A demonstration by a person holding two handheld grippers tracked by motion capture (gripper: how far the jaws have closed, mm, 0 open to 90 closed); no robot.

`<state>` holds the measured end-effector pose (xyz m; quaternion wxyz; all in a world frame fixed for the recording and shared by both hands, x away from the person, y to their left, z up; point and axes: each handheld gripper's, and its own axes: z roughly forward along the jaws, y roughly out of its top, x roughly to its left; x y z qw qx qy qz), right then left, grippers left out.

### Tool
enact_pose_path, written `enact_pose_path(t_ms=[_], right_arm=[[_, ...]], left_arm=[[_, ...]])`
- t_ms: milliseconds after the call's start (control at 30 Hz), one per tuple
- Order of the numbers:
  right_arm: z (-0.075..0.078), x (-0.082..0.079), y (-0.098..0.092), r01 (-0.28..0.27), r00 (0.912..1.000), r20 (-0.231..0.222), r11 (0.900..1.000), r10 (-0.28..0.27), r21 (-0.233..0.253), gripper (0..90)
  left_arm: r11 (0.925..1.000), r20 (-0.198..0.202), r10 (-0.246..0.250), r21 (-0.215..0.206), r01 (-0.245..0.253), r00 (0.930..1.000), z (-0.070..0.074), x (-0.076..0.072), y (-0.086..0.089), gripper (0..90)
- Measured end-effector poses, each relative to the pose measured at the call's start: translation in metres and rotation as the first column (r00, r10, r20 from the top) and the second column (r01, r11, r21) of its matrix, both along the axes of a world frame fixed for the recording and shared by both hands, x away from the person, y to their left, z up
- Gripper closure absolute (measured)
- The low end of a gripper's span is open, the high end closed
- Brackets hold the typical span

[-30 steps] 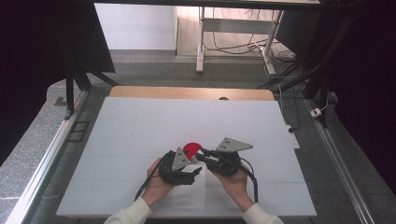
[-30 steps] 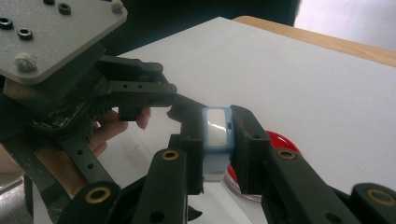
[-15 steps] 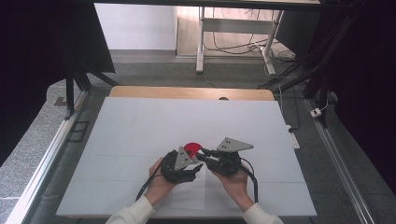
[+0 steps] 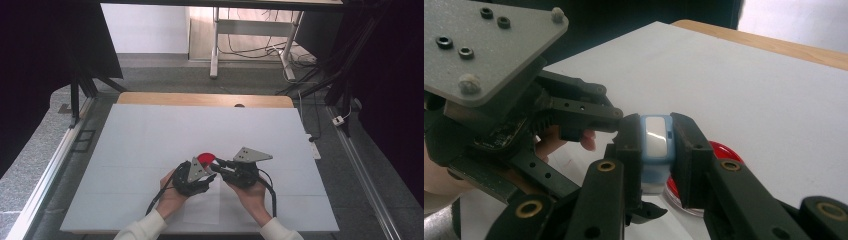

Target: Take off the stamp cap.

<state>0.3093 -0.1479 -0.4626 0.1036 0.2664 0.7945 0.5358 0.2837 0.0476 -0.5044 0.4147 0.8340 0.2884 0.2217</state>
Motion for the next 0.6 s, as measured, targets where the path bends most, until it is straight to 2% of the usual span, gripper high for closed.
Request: enact_pose_path(t_ms=[233,600], right_arm=[[-0.0001,-0.0001,-0.0002,0.000,1.0000,0.001,1.000,0.000,0.004,74.8],[-0.0015,0.0006,-0.0007,0.003,1.0000,-0.008,1.000,-0.003,0.011,74.8]], left_arm=[[1.0000,-0.003,-0.007,-0.003,0.007,1.0000,-0.0005,0.0004,-0.0002,56.5],[0.9999,0.002,-0.011,0.011,0.011,0.9999,-0.0010,0.0004,0.0001,60.6]])
